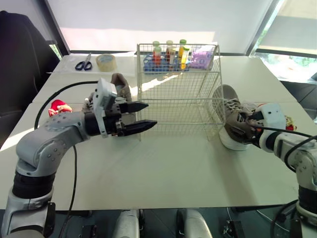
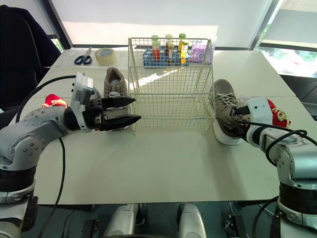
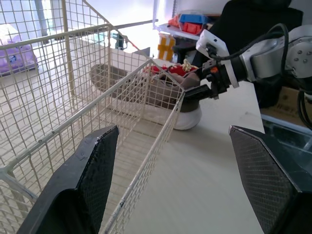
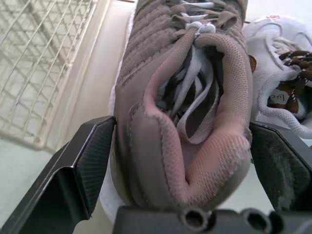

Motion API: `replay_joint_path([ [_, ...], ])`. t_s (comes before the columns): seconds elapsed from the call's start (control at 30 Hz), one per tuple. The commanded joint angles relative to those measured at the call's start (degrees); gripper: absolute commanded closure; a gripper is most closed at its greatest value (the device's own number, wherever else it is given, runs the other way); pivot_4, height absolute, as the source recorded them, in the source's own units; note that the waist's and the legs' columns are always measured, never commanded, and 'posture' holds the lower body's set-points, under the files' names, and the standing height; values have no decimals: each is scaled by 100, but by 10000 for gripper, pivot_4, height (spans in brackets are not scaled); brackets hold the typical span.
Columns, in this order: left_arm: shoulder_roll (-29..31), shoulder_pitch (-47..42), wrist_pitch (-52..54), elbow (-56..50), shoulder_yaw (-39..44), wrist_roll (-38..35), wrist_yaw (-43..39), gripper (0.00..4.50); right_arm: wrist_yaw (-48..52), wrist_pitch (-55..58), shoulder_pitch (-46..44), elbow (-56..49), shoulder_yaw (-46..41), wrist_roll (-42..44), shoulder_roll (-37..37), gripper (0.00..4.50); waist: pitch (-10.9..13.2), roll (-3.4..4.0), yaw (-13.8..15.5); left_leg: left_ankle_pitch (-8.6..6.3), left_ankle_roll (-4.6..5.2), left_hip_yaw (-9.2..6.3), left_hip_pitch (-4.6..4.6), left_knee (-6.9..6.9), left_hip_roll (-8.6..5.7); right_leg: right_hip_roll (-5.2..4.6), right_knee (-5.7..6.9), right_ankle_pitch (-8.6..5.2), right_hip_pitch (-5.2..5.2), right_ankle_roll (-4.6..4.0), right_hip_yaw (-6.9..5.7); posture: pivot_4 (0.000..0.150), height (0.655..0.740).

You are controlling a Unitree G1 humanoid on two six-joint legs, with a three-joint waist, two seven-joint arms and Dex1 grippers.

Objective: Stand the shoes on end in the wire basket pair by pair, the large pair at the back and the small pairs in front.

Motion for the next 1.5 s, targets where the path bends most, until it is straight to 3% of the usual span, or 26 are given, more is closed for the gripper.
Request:
replay_joint_path([
  [0.03,56,-20,-112,-193,109,43,14,7265,-194,87,-90,59,-198,-74,210,5504,0,1,-4,0,0,1,0,0,0,0,0,0,0,0,0,1500,7400],
  [0.17,66,-27,-118,-187,105,75,-8,7265,-293,193,-151,22,-276,-64,360,19572,-1,2,-11,0,-1,1,0,0,0,1,0,0,-1,0,0,1500,7400],
  [0.33,74,-79,-140,-131,100,145,-66,7265,-382,362,-219,-80,-361,-49,457,40195,-4,-2,-6,-1,-2,0,2,0,1,1,0,0,0,0,-1,1500,7400],
  [0.37,79,-91,-147,-113,100,158,-82,7265,-409,391,-245,-104,-376,-50,470,42486,-4,-2,-7,-1,-2,0,2,0,1,1,0,0,0,0,-1,1500,7400],
  [0.73,68,-612,-293,316,84,262,-369,7265,-593,828,-2244,9,-761,-150,-191,43292,36,64,-3,4,7,6,-7,-4,0,0,0,1,-14,-1,0,1500,7400],
  [0.97,-57,-1039,-431,771,102,369,-477,7265,-413,492,-3090,149,-436,-267,-809,43292,36,63,-21,6,10,9,-8,-13,-1,1,-1,0,-17,1,0,1500,7400],
  [1.2,-44,-1959,-335,2086,556,401,-185,7265,2005,-2769,-3147,251,499,-268,-1907,43292,60,84,-78,10,12,7,-6,-16,-2,4,1,-3,-18,10,1,1500,7400],
  [1.5,203,-2756,-141,2829,675,413,-369,7265,3874,-5803,-3123,815,1172,-702,-2082,43292,72,66,-134,17,3,7,0,-21,-5,5,4,1,-8,39,0,1500,7400],
])
